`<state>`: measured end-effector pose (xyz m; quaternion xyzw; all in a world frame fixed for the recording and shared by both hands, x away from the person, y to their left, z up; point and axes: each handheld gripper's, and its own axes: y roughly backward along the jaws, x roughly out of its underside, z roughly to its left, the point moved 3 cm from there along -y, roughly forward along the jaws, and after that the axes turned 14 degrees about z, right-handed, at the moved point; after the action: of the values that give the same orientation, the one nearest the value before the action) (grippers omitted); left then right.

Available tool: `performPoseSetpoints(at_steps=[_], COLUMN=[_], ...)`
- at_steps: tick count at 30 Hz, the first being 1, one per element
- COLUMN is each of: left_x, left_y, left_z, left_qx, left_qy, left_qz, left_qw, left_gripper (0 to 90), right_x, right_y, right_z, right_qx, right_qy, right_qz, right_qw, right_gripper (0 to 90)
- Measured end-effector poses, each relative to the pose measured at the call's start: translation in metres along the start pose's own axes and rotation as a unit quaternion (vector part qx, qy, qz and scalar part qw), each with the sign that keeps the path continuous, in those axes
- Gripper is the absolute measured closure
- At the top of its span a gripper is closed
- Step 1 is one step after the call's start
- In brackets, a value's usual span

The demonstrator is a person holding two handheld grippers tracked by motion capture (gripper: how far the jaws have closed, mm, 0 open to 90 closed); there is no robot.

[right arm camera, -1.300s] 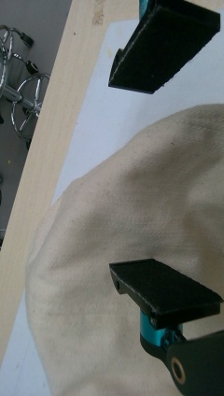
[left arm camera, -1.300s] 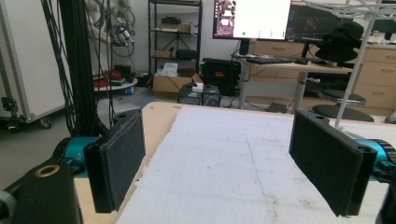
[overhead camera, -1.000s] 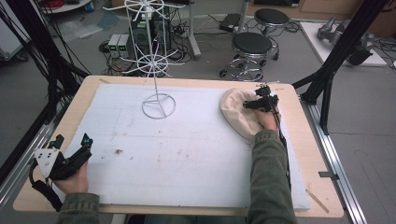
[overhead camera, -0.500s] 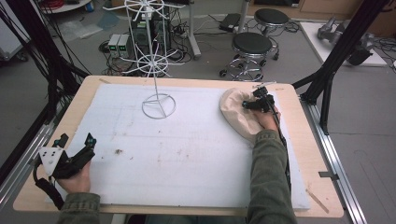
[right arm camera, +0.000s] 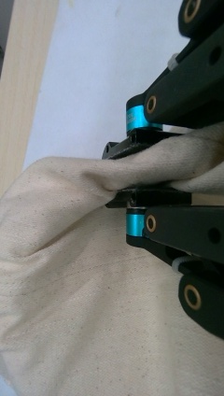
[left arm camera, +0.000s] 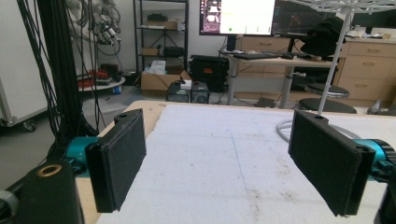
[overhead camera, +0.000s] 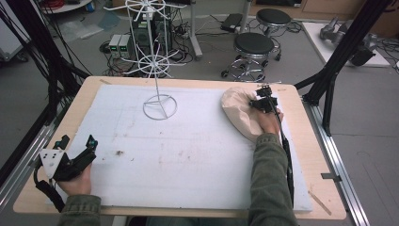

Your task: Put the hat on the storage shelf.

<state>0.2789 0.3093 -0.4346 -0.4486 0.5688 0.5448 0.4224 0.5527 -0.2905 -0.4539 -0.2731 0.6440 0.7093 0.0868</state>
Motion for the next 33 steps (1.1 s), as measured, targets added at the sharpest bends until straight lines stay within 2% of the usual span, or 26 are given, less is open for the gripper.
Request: performPoseSetpoints(at_steps=[3,7,9,11,13,17,20,22,24,25,27,29,33], left_x=[0.0,0.0,0.0,0.0,0.0,0.0,0.0,-0.001,-0.001,-0.001,-0.001,-0.001,-0.001], left_y=[0.001,0.002,0.002,0.002,0.002,0.003,0.003,0.003,0.002,0.002,0.002,0.002,0.001], left_z=[0.0,0.001,0.001,0.002,0.002,0.002,0.002,0.002,0.001,0.001,0.001,0.001,0.0], left_qx=[0.0,0.0,0.0,0.0,0.0,0.001,0.001,0.001,0.002,0.003,0.004,0.004,0.006], left_qy=[0.001,0.002,0.005,0.005,0.006,0.008,0.009,0.008,0.009,0.01,0.011,0.012,0.012], left_qz=[-0.002,-0.003,-0.003,-0.004,-0.004,-0.006,-0.006,-0.006,-0.007,-0.008,-0.008,-0.009,-0.008], left_qw=[1.0,1.0,1.0,1.0,1.0,0.9999,0.9999,0.9999,0.9999,0.9999,0.9999,0.9999,0.9999], left_gripper=[19.3,19.3,19.3,19.3,19.3,19.3,19.3,19.3,19.3,19.3,19.3,19.3,19.3], right_x=[0.002,0.003,0.003,0.003,0.004,0.003,-0.001,-0.005,-0.007,-0.008,-0.011,-0.013,-0.018], right_y=[0.003,0.007,0.01,0.013,0.018,0.03,0.042,0.052,0.062,0.07,0.081,0.092,0.117], right_z=[0.0,0.0,0.001,0.001,0.002,0.005,0.009,0.011,0.013,0.014,0.018,0.022,0.034], right_qx=[-0.016,-0.002,-0.009,-0.034,-0.041,-0.082,-0.112,-0.13,-0.151,-0.168,-0.189,-0.204,-0.215], right_qy=[-0.012,-0.023,-0.026,-0.032,-0.031,-0.027,-0.01,-0.008,-0.013,-0.016,-0.01,0.005,0.031], right_qz=[-0.009,-0.017,-0.025,-0.039,-0.055,-0.086,-0.119,-0.142,-0.165,-0.178,-0.199,-0.218,-0.25], right_qw=[0.9998,0.9996,0.9993,0.9981,0.9972,0.9926,0.9866,0.9812,0.9747,0.9695,0.9615,0.9545,0.9434], right_gripper=[77.9,77.5,77.5,77.6,77.5,77.5,77.4,77.4,77.4,77.5,77.4,77.4,77.3])
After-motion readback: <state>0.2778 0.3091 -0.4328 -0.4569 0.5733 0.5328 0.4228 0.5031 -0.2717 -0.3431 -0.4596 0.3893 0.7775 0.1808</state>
